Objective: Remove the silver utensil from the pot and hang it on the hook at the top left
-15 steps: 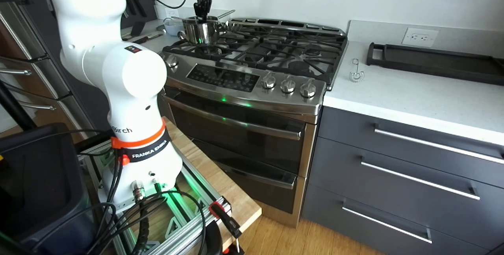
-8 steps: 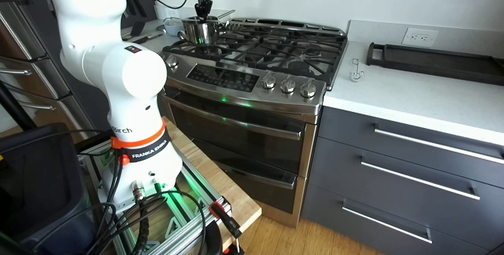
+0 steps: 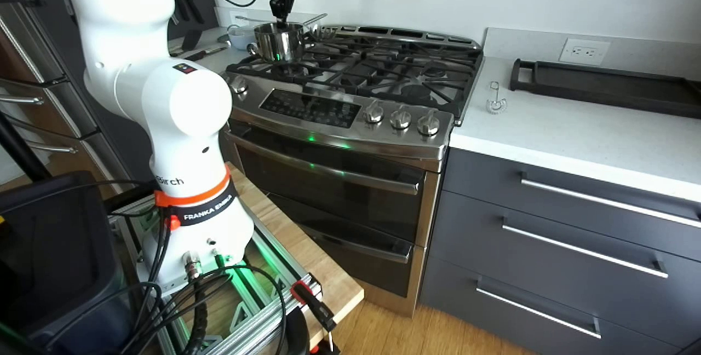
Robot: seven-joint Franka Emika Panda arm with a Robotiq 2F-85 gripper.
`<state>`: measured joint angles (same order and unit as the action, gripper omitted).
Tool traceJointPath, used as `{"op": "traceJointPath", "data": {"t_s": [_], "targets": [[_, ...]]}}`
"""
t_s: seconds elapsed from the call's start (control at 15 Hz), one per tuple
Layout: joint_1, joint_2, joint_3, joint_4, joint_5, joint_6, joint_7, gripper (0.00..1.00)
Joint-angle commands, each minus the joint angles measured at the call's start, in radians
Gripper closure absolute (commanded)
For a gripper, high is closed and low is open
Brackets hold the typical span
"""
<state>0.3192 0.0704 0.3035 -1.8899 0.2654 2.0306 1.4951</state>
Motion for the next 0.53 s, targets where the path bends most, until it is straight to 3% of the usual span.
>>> {"op": "traceJointPath", "data": {"t_s": [0.0, 0.47], "targets": [[-0.018, -0.055, -0.013, 0.010, 0.069, -0.093, -0.035, 0.97], [-0.060, -0.147, -0.050, 0.055, 0.212, -0.249, -0.089, 0.97]]}}
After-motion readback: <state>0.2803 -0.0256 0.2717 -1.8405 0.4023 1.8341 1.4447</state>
